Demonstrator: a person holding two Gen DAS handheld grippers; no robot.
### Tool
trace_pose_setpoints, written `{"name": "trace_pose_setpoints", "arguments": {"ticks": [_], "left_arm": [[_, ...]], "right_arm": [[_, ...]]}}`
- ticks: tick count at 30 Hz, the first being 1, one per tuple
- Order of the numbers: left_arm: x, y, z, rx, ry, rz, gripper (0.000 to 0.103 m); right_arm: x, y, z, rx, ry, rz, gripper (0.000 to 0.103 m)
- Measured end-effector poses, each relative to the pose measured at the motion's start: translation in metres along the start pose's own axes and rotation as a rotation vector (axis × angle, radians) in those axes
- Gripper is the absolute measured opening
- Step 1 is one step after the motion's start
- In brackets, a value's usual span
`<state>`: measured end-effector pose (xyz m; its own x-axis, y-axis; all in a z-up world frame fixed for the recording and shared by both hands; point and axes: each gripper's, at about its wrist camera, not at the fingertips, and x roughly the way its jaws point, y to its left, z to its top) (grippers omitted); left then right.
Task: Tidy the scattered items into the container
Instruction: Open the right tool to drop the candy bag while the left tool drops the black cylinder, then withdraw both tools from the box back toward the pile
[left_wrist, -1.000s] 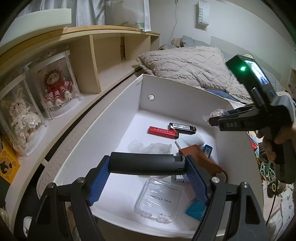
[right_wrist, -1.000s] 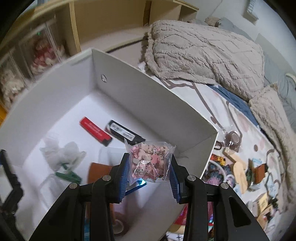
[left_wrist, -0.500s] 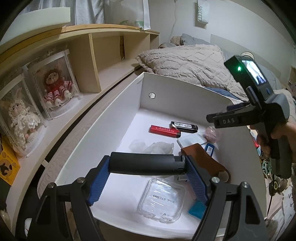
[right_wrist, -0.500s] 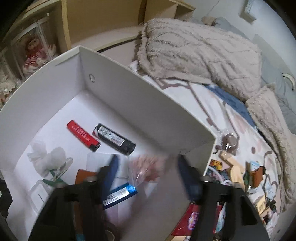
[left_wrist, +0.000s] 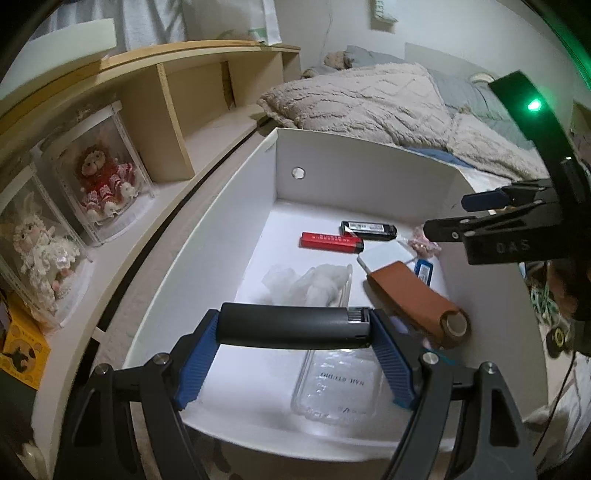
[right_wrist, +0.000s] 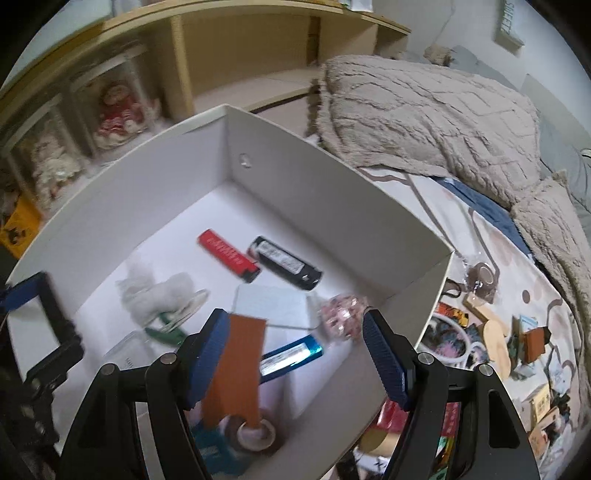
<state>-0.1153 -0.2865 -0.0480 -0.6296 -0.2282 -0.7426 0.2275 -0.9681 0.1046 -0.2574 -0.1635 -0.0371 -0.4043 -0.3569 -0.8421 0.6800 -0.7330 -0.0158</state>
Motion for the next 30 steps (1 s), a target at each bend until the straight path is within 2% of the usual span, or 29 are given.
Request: {"name": "trace_pose_setpoints", "arguments": {"ticks": [5,10,13,18,23,30], "left_arm": [[-0.001,0.0,-0.003,0.046,0.012,0.065,0.08],[-0.001,0.002,-0.003,0.064,0.02,0.06,0.08],[-0.001,-0.002,-0.006,0.103,0.023,0.082,0.08],[-0.001,-0.001,-0.005,0.103,0.023,0.092,0.08],[-0.002,-0.002,-0.006,0.11,0.009,0.105,0.089],[-0.004,-0.001,-0.004,0.095,-0.003,0.094,0.089]], "right_arm": [[-0.007,0.01,-0.008,-0.022,0.01,0.021,0.074],[-0.013,0.018,-0.013,-0.032,0.02,0.034,0.074],[-0.016,0.02,-0.015,-0.033,0.021,0.046,0.074],[-0.014,0.023,-0.019,-0.038,0.029,0.053,0.074],[-0.013,0.022,-0.021,-0.027,0.04,0.062,0.074],[-0.014,0.022,-0.025,-0.018,0.036,0.075,0.074]]}}
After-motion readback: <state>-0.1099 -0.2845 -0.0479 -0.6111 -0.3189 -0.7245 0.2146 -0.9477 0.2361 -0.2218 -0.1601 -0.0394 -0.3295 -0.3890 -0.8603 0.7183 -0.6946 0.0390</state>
